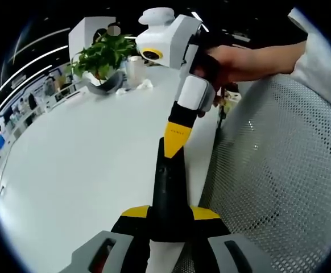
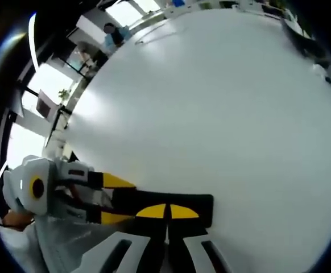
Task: Press the specified remote control buttons in sequence, fully releasing each button before pressing the next.
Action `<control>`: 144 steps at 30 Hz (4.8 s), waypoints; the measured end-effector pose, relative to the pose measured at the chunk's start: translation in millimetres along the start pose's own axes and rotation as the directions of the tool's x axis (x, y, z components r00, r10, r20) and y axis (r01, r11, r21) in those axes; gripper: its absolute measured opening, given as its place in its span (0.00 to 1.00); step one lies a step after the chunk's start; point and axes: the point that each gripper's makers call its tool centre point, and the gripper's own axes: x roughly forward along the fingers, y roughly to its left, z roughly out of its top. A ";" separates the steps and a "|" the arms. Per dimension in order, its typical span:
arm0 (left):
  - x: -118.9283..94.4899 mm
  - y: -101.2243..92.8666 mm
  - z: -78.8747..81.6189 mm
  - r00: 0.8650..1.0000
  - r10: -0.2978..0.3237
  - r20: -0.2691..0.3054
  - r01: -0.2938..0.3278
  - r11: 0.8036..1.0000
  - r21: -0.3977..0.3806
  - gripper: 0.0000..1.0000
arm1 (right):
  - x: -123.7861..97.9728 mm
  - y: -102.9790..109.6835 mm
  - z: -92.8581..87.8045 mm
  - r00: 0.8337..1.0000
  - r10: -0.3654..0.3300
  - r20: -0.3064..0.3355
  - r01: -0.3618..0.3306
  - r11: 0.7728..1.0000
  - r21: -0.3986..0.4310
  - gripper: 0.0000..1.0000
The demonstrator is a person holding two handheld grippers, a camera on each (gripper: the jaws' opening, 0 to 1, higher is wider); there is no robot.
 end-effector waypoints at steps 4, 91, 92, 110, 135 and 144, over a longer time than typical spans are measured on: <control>0.0 0.1 0.4 1.000 0.000 0.002 0.000 1.000 -0.002 0.25 | -0.8 0.3 0.3 1.000 0.009 0.001 -0.009 1.000 0.019 0.00; -1.2 -0.5 0.5 1.000 0.002 0.009 -0.002 1.000 -0.007 0.25 | 0.5 3.6 -0.1 0.995 -0.093 0.019 0.095 0.983 -0.158 0.00; -1.2 -0.5 0.4 1.000 0.002 0.010 -0.001 1.000 -0.007 0.25 | 0.9 3.8 -0.5 0.995 -0.098 0.019 0.100 0.979 -0.180 0.00; -0.5 0.9 0.4 1.000 -0.003 0.017 0.003 1.000 -0.008 0.25 | 1.3 0.0 3.5 0.999 -0.033 0.020 0.034 0.997 -0.064 0.00; 1.1 -2.8 2.4 1.000 -0.008 0.017 0.008 1.000 0.016 0.25 | -5.2 -0.3 10.8 0.998 -0.013 0.057 0.012 1.000 0.010 0.00; 2.1 -6.8 3.4 1.000 -0.026 0.011 0.025 0.999 0.032 0.24 | -1.1 11.4 9.6 0.998 0.026 0.049 -0.026 1.000 0.000 0.00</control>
